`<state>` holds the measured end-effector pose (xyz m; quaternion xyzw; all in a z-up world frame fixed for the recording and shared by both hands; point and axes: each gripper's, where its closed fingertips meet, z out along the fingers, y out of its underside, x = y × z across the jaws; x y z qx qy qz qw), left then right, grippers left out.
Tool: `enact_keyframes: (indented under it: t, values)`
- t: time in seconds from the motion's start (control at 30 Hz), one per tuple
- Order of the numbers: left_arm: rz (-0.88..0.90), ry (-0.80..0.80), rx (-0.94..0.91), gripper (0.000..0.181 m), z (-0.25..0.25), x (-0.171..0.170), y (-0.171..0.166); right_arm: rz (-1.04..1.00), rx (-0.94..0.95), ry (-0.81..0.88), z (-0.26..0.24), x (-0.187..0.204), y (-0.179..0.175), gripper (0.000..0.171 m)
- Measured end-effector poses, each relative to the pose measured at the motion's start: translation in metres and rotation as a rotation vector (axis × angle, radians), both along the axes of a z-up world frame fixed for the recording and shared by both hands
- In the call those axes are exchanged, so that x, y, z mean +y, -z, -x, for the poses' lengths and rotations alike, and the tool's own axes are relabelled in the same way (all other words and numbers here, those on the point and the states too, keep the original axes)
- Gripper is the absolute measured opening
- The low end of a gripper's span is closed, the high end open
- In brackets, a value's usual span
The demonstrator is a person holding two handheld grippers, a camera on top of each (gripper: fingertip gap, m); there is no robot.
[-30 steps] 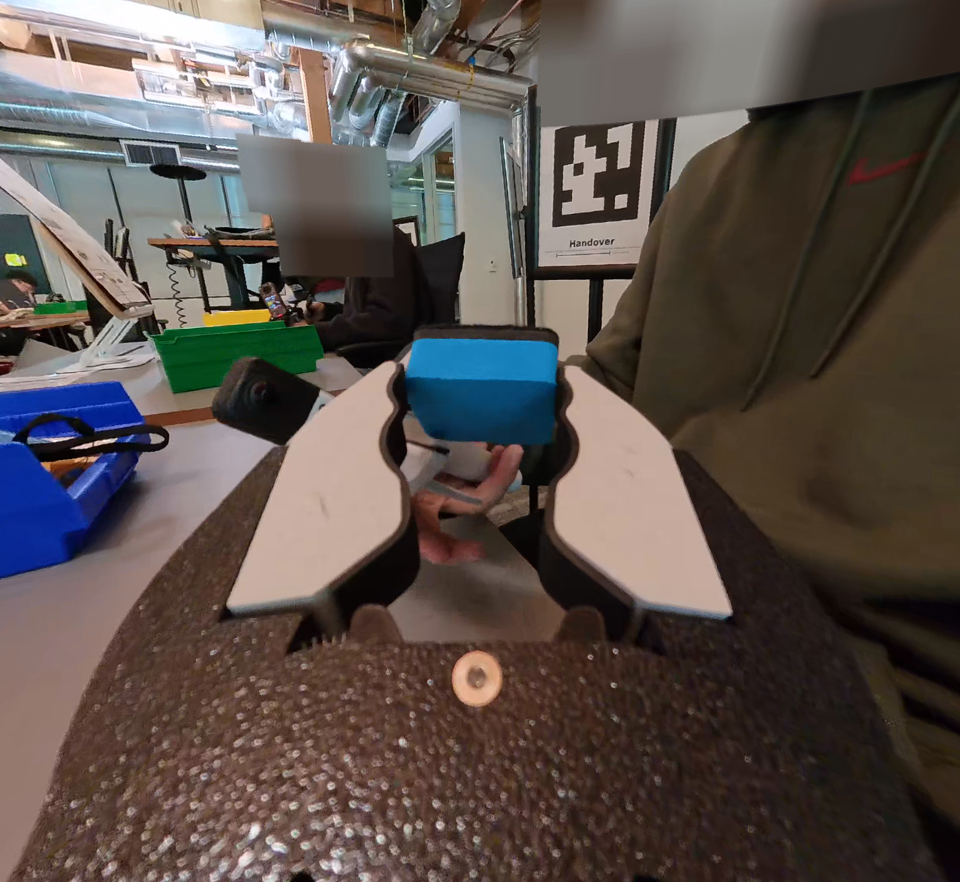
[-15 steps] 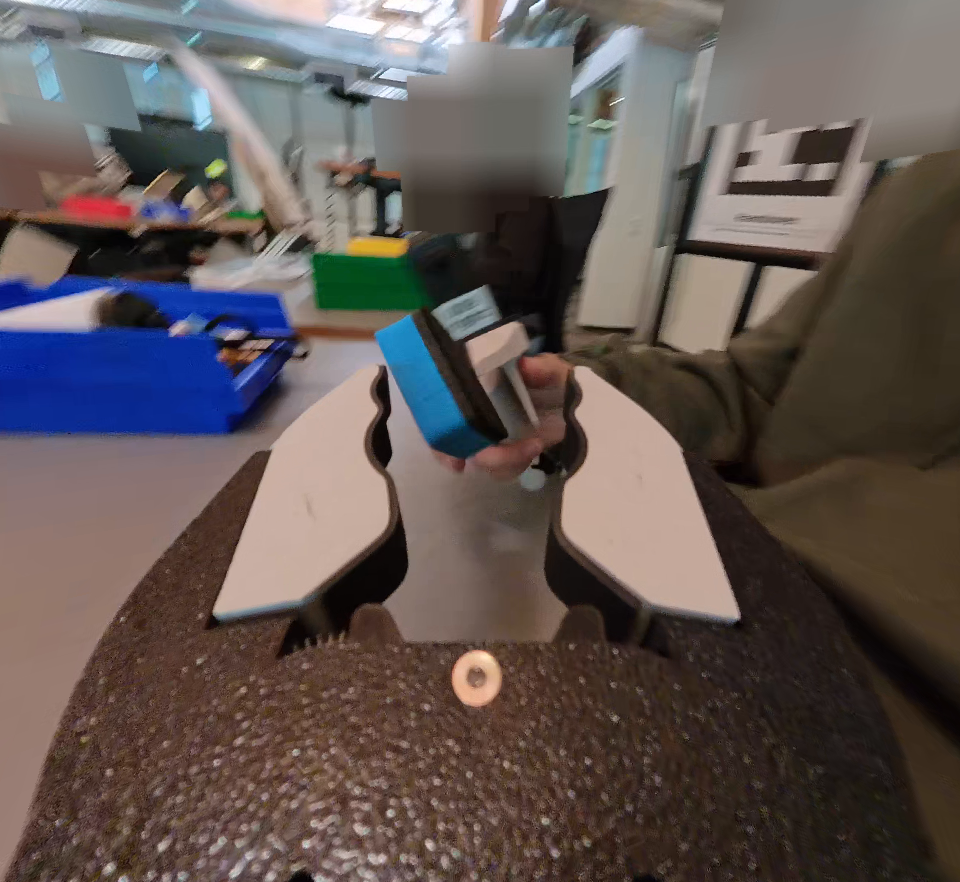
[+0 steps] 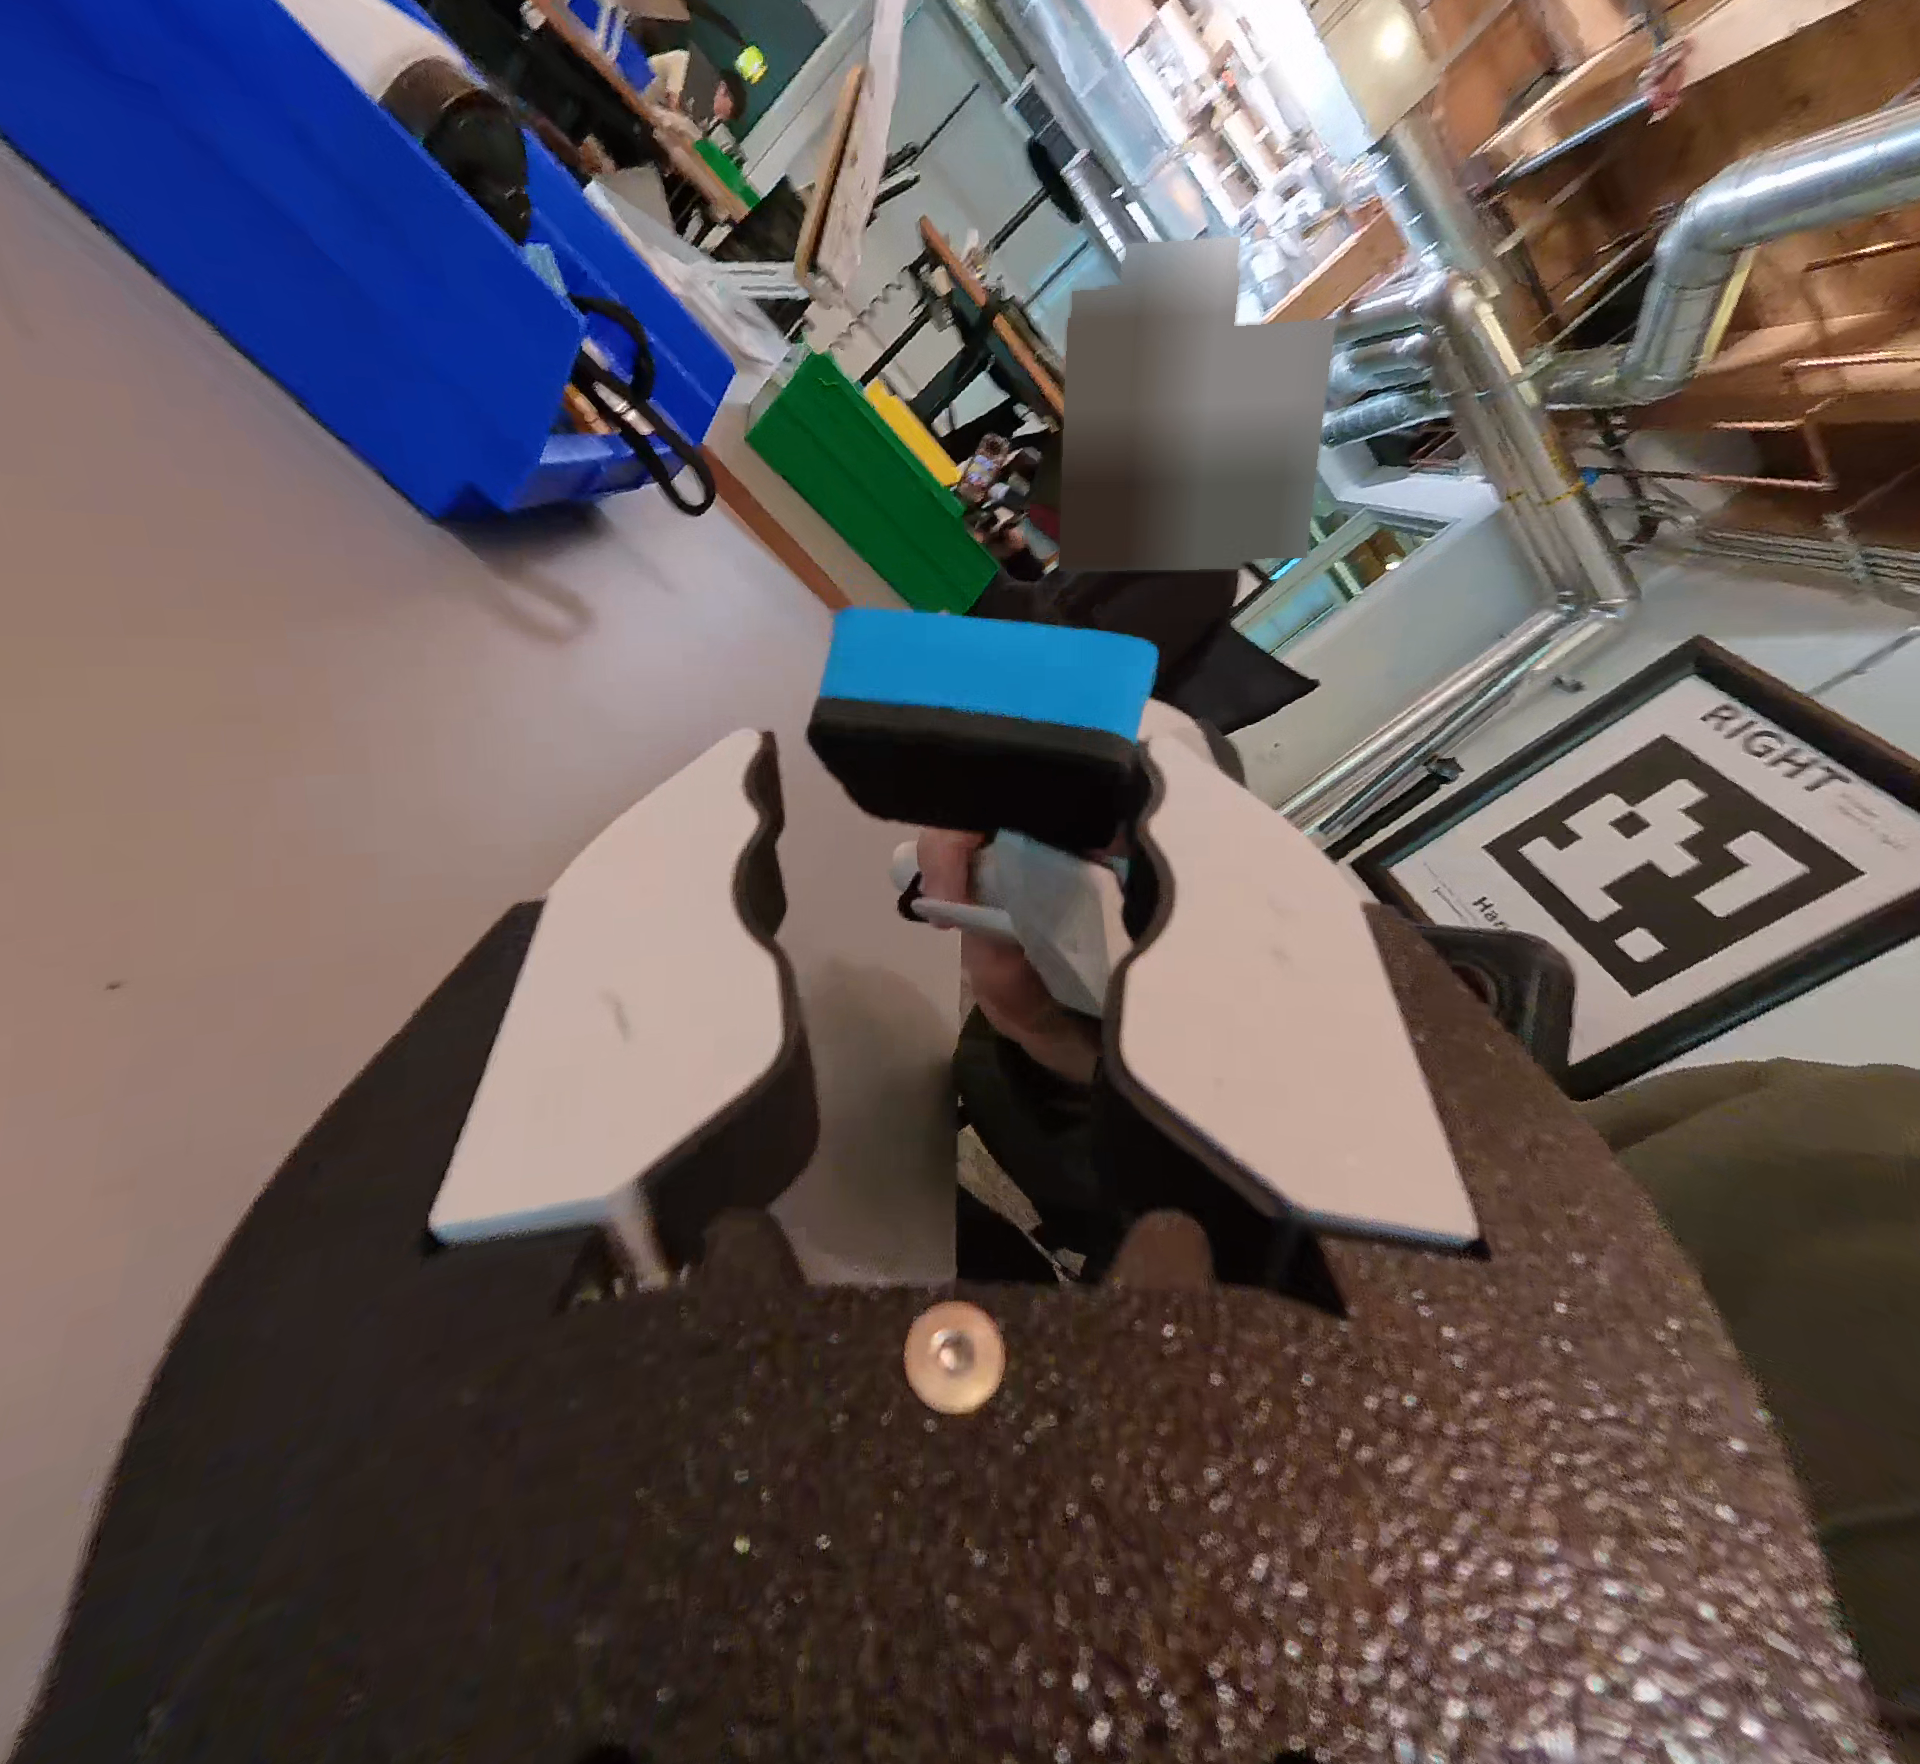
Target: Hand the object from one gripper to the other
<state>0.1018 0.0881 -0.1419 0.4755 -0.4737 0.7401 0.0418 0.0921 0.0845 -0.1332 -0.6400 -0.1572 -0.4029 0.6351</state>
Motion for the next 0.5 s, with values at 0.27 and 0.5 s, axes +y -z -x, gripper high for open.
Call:
enact_keyframes:
  t: [0.27,0.5]
  values:
    - [-0.034,0.042,-0.181,0.056,0.009,0.003,-0.011,0.013,0.281,-0.166,0.008,0.005,0.004,0.044]
    - [-0.21,0.327,-0.076,0.056,0.039,-0.007,0.015,0.23,0.402,-0.401,0.021,-0.012,0.02,0.091]
